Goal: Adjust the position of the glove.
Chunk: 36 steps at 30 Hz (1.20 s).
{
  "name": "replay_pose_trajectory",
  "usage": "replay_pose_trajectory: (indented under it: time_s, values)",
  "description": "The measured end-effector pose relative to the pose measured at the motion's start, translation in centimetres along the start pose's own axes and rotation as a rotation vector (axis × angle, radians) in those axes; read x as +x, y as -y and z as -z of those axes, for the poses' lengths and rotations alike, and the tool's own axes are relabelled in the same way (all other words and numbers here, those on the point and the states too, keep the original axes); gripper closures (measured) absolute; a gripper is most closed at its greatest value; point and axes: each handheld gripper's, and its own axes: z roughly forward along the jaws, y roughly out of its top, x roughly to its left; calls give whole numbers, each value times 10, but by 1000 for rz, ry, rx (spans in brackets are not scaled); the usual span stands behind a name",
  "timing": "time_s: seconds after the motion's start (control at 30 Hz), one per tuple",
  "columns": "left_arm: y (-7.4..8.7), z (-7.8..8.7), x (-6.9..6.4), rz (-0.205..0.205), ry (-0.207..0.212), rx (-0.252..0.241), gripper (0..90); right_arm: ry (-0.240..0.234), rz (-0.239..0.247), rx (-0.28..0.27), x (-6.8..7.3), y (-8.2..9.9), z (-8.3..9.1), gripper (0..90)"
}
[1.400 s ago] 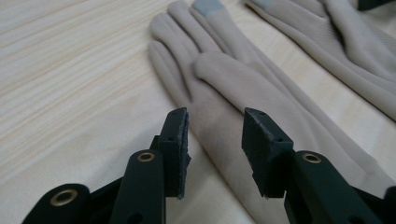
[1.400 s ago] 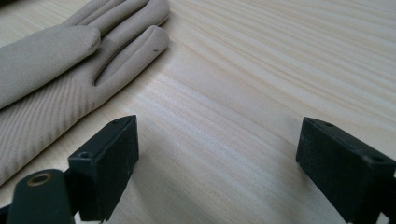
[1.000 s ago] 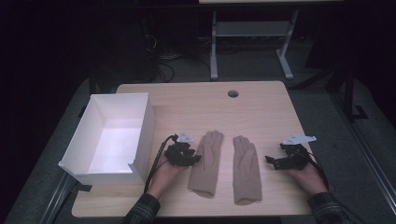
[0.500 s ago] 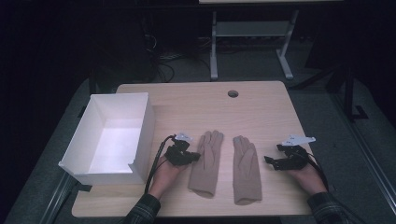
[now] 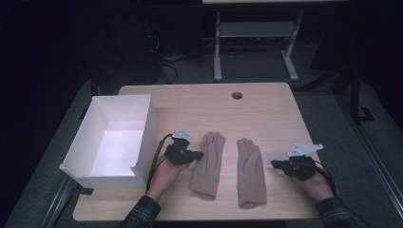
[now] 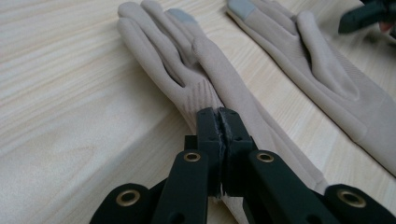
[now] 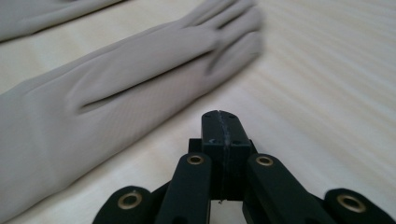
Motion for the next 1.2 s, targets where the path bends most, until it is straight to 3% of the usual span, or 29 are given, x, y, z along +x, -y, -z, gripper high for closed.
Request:
replay_pose_trajectory:
  time_s: [0.13,0.27,0.5,0.83,1.2]
  values:
    - [0,2,1,7,8,-5,882,-58,32,14,11,1,-2,898]
    - [-1,5,1,17,32,-17,882,-106,30,28,15,-2,-6,897]
    - [-5,7,-1,8,56,-18,882,-156,72,57,21,-6,-16,897]
    - [-10,4,-6,4,91,-20,882,-184,109,63,32,-17,-28,897]
    - [-29,-10,-14,-27,115,-32,882,-194,112,68,36,-25,-36,897]
